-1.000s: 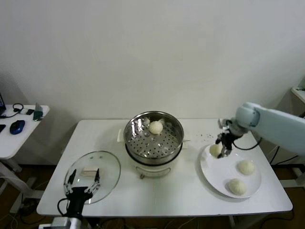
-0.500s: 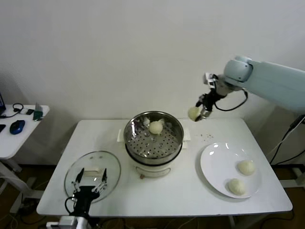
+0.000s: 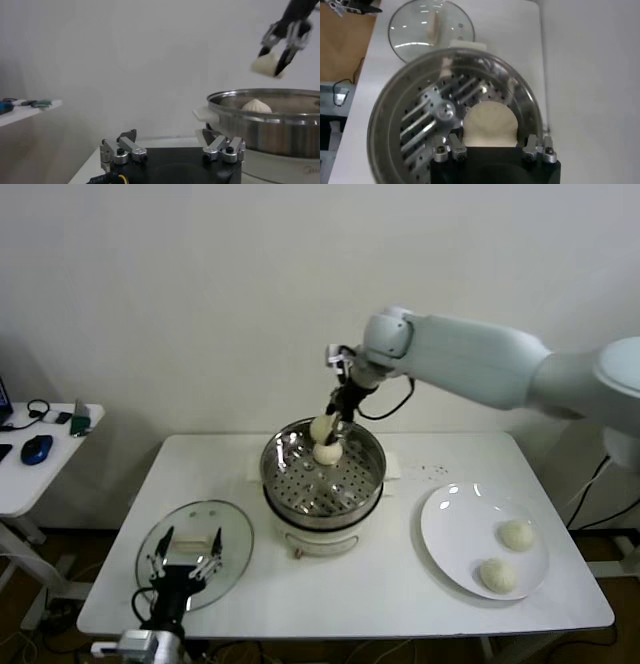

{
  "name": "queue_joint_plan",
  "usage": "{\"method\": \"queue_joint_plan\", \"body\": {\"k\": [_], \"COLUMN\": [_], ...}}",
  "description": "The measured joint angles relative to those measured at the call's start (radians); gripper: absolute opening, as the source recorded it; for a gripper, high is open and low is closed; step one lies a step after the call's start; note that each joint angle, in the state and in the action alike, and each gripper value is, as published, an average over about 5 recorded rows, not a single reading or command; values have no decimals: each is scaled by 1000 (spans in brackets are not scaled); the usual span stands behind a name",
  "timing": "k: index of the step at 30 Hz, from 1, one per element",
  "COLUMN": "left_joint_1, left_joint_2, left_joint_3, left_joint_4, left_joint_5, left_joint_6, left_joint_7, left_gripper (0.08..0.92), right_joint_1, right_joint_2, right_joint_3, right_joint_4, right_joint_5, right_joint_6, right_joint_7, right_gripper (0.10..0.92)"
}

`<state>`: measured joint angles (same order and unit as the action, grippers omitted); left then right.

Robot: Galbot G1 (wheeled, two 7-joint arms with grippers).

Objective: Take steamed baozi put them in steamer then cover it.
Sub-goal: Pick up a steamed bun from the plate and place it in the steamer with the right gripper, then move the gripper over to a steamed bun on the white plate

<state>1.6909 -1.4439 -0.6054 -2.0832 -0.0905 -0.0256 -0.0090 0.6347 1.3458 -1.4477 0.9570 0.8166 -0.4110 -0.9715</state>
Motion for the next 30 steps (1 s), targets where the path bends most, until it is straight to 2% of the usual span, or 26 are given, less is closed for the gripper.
{"method": "queue_joint_plan", "body": {"k": [16,23,30], "left_joint_1": [16,19,17], "left_joint_2": [26,27,27], "left_joint_3": [-27,-29,-28], "left_joint_4": [-2,5,5], "left_joint_5": [-19,-20,-21], "left_joint_6": [1,-2,-2], "left_joint_7": [-1,-1,-3], "left_gripper": [823,823,823], "right_joint_1": [-122,-134,-107], "right_joint_2": [111,121,92], "right_joint_3": [2,2,1], "right_joint_4": [-88,-91,-61], "right_joint_5": [-103,-123,-124], "right_joint_6": [17,16,19], "right_joint_7": [-16,-21,-34], "right_gripper": [688,804,823]}}
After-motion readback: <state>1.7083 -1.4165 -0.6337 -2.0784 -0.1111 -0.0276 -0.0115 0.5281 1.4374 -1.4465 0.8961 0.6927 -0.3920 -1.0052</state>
